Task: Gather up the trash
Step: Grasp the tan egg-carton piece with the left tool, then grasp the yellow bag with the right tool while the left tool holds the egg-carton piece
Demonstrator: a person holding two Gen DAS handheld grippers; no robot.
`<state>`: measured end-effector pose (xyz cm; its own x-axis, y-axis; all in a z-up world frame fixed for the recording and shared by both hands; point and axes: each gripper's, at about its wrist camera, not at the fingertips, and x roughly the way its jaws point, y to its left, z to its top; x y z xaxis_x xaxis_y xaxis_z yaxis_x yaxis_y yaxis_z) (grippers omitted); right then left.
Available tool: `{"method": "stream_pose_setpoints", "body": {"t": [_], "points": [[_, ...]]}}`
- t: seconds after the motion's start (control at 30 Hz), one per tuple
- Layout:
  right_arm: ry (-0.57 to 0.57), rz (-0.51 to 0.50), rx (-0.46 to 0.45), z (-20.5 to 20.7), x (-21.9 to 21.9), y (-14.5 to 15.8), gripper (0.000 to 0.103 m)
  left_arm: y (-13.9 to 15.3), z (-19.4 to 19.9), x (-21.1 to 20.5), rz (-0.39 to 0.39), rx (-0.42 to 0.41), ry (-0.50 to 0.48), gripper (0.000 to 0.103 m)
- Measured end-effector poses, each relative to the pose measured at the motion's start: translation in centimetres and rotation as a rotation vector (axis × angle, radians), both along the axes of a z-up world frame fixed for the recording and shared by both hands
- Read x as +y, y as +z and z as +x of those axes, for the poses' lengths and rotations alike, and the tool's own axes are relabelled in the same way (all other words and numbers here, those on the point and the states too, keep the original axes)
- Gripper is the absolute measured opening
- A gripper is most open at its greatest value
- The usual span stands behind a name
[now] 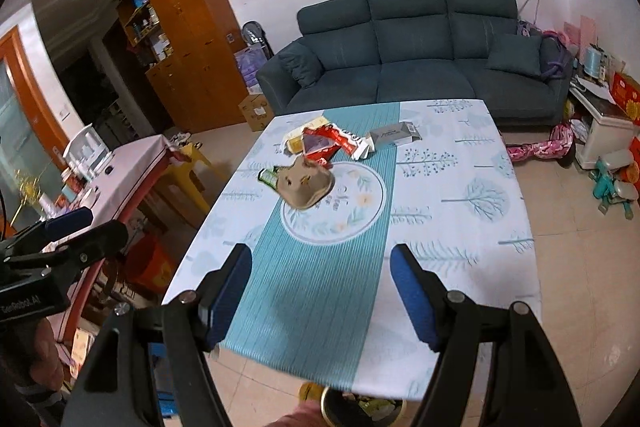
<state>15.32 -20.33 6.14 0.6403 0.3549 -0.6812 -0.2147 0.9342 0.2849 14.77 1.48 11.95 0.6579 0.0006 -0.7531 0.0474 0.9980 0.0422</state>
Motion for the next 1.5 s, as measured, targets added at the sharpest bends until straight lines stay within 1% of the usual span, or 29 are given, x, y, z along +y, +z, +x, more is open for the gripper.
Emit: {"method": "stream_pose_setpoints", "body": {"t": [0.1,0.13,0.2,0.3,0.4,0.43,0.53,0.67,0.83,0.97,1.03,1.07,1.1,1.3,1.37,1.5], "points": [[-0.040,0.013,0.023,2.8,0.3,-1.0,0.072,-1.4,4.5,0.6,0.002,0.036,-0.053,0.096],[-0.055,0.017,0.029,3.7,0.4,-1.3,0.072,-2.2,6.6,0.8,0.005,0.060,-0.075,0.096],[-0.094,0.017,0.052,5.7,0.6,-2.1,0.072,-3.5,9.8,1.1,0.005,0.096,-0.105,0.096],[-0.160,0.040,0.100,9.0,0.9,-4.0,0.072,-6.0,15.1,1.4,0.010,0.161,-0.161,0.096],[-0.226,0.055,0.154,12.3,1.4,-6.4,0.072,-9.2,19.8,1.4,0.025,0.241,-0.213,0.096],[-0.240,0.061,0.165,13.0,1.5,-7.0,0.072,-10.7,21.7,1.3,0.035,0.273,-0.230,0.096],[-0.297,0.091,0.216,15.5,1.9,-9.6,0.072,-14.0,25.0,1.1,0.069,0.327,-0.262,0.096],[-0.339,0.102,0.276,17.4,2.6,-12.7,0.072,-18.2,28.5,0.2,0.128,0.384,-0.307,0.096],[-0.370,0.106,0.330,18.8,3.3,-15.4,0.072,-22.2,30.7,-1.0,0.185,0.452,-0.341,0.096],[-0.382,0.114,0.351,19.4,3.5,-16.4,0.072,-23.7,31.2,-1.6,0.222,0.469,-0.353,0.094],[-0.384,0.111,0.357,19.5,3.6,-16.6,0.072,-24.1,31.4,-1.7,0.219,0.478,-0.353,0.085],[-0.384,0.110,0.360,19.5,3.6,-16.8,0.072,-24.2,31.3,-1.7,0.220,0.484,-0.354,0.072],[-0.385,0.109,0.364,19.5,3.5,-16.9,0.072,-24.4,31.3,-1.7,0.225,0.488,-0.351,0.071],[-0.395,0.117,0.371,19.5,3.3,-17.1,0.072,-23.6,30.9,-1.5,0.215,0.468,-0.360,0.070],[-0.393,0.121,0.367,19.5,3.3,-17.0,0.072,-22.7,30.4,-1.4,0.202,0.459,-0.361,0.070],[-0.385,0.130,0.354,19.4,3.4,-16.5,0.072,-20.4,29.7,-0.8,0.151,0.437,-0.358,0.070]]}}
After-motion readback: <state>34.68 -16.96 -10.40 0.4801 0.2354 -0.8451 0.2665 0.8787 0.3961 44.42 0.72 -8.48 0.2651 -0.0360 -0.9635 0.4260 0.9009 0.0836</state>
